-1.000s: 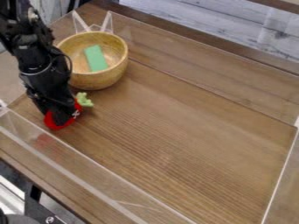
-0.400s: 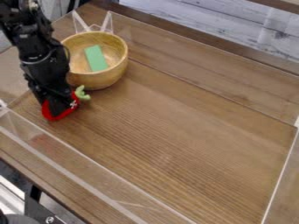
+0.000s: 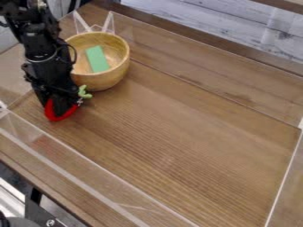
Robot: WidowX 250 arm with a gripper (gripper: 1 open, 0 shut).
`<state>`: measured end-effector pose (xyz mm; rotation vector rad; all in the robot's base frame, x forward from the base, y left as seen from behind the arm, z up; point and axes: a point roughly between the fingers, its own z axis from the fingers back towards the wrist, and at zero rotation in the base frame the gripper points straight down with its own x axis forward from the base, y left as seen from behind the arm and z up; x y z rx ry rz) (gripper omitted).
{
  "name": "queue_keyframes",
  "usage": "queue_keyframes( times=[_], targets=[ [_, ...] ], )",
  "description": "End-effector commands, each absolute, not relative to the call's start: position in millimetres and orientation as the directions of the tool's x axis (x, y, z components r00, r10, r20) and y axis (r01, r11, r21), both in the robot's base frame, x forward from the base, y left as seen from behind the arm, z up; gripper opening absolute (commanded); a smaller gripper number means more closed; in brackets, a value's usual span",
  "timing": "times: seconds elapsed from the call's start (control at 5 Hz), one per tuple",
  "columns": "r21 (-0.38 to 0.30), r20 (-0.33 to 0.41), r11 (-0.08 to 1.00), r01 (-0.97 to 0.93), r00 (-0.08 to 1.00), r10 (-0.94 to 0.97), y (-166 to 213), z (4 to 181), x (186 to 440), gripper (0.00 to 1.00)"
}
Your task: Move the red fruit to the left side of the table
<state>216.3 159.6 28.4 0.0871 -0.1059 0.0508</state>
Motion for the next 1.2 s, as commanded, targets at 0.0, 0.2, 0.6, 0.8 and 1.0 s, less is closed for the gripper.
queue_keyframes(
  times=[0.0,0.2,0.6,0.8,1.0],
  targets=[
    [0.091,0.119,0.994,-0.064,0.991,0.053,166.4,38.1,224.3,1.00],
    [0.082,0.112,0.994,-0.072,0.992,0.063,170.1,46.6,227.1,1.00],
    [0.055,0.115,0.998,-0.044,0.993,0.037,159.9,66.4,237.6,1.00],
    [0.041,0.123,0.999,-0.035,0.992,0.030,146.3,79.4,249.0,1.00],
    [0.030,0.131,0.999,-0.025,0.991,0.020,127.0,90.5,262.2,1.00]
  ],
)
